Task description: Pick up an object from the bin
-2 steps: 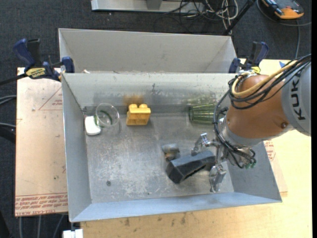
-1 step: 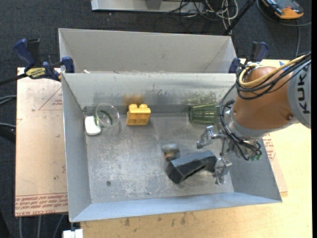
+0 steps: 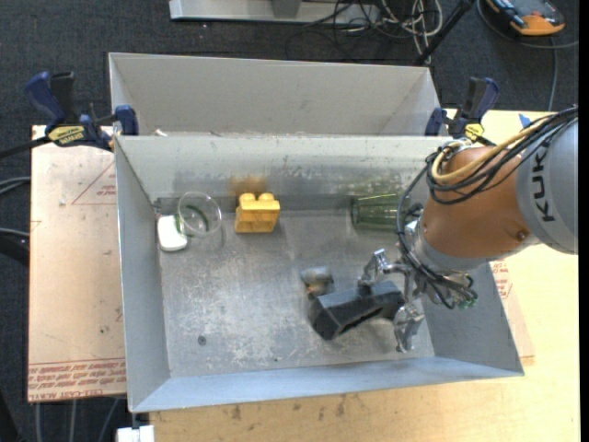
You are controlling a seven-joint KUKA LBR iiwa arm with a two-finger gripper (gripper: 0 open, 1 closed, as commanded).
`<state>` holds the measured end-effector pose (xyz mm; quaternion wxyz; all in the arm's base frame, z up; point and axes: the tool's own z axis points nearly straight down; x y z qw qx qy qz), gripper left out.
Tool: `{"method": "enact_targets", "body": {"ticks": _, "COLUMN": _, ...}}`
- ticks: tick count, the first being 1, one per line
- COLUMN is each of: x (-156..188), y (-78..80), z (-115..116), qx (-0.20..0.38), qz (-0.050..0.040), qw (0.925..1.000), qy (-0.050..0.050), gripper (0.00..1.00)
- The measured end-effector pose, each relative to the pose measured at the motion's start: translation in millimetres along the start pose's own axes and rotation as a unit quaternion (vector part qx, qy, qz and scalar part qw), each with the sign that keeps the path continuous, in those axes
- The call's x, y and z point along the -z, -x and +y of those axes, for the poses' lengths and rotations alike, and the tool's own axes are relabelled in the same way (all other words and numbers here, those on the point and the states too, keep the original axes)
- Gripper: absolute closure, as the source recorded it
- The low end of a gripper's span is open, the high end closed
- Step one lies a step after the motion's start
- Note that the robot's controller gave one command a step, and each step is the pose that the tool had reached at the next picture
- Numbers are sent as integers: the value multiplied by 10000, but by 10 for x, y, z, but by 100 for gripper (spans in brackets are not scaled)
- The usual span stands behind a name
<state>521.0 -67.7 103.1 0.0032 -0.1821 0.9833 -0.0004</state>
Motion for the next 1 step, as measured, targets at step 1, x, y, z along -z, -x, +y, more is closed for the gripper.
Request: {"method": "enact_targets", "body": {"ticks": 1, "x": -199, "y": 142, "z": -32, "qx": 182, "qz": -180, "qw": 9997, "qy": -45, "gripper": 100}}
